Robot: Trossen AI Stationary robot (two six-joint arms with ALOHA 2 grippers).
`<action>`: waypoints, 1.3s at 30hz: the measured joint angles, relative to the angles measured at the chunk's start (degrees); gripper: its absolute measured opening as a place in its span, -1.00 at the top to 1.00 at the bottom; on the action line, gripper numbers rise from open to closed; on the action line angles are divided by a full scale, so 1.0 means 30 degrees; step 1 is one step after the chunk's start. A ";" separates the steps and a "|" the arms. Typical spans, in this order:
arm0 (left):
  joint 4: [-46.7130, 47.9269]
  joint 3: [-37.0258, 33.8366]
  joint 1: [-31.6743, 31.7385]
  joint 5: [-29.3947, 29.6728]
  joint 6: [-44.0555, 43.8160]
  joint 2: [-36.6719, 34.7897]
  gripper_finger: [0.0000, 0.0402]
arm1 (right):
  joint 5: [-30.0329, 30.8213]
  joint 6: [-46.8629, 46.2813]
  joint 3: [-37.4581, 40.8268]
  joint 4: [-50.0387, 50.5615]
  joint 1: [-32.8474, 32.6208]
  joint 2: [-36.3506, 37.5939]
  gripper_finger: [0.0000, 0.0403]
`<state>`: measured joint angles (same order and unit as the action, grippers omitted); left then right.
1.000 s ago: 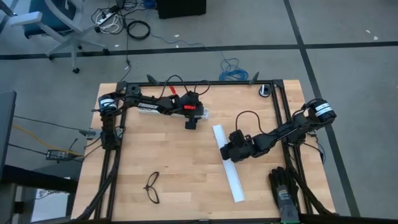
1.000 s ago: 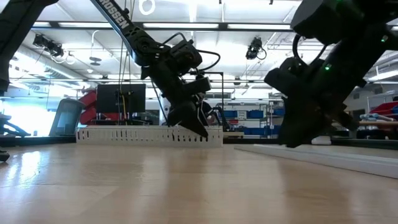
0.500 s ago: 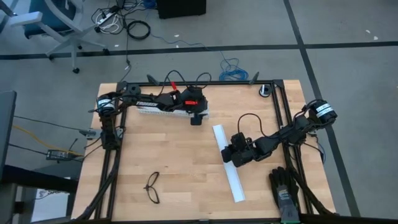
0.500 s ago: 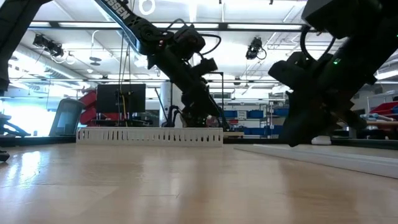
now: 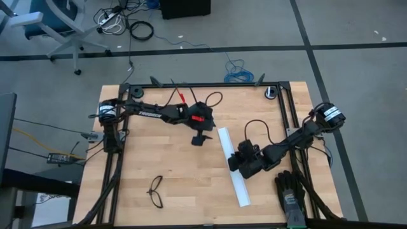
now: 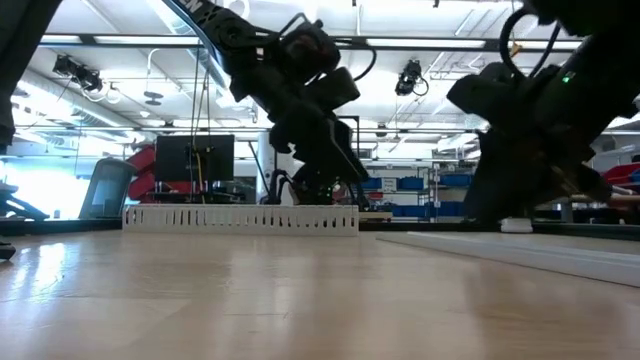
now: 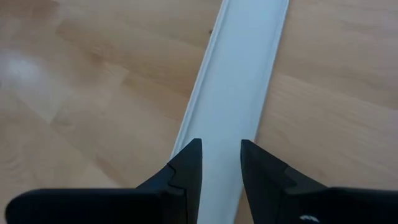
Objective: Ziptie cables
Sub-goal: Close the white cable duct lid
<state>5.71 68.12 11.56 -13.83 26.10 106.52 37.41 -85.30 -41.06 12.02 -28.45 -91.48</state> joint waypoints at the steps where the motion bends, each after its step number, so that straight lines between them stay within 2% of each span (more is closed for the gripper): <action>1: -0.0039 0.0000 -0.0181 0.0001 -0.0319 0.0000 -0.57 | 0.0132 -0.0312 -0.0227 0.0536 -0.0167 0.0000 0.51; 9: 0.0285 -0.0010 -0.1276 0.0106 -0.3298 0.0000 -0.57 | 0.0561 -0.2670 -0.1642 0.4560 -0.1842 0.0000 0.51; 13: -0.0553 -0.0885 -0.2061 0.0995 -0.4611 -0.0513 -0.56 | 0.0645 -0.3820 -0.1906 0.4742 -0.2862 -0.0005 0.51; 17: -0.2872 -0.2805 -0.3020 0.2219 -0.6003 -0.2029 -0.56 | 0.1666 -0.5100 -0.1994 0.4642 -0.4046 -0.0221 0.51; 21: -0.6477 -0.5744 -0.4047 0.3138 -0.7476 -0.4271 -0.56 | 0.2971 -0.6283 -0.2015 0.4009 -0.5048 -0.0818 0.51; 25: -1.2329 -0.9707 -0.5083 0.4039 -0.8731 -0.5888 -0.56 | 0.2947 -0.6325 -0.2589 0.2802 -0.5267 -0.2267 0.51; 29: -1.7371 -1.2789 -0.5685 0.4026 -0.9524 -0.6198 -0.56 | 0.2863 -0.6145 -0.4805 0.3224 -0.5213 -0.4292 0.51; 34: -1.9730 -1.4619 -0.5785 0.4030 -0.9807 -0.6164 -0.56 | 0.2325 -0.5986 -0.8371 0.7038 -0.4834 -0.6012 0.51; 39: -2.0030 -1.4790 -0.5782 0.4037 -0.9810 -0.6065 -0.56 | -0.0403 -0.6413 -1.0936 1.2282 -0.3439 -0.6951 0.51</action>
<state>-54.38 23.75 -5.78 -1.72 -3.33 88.32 36.20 -104.54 -73.87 48.87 -38.77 -112.33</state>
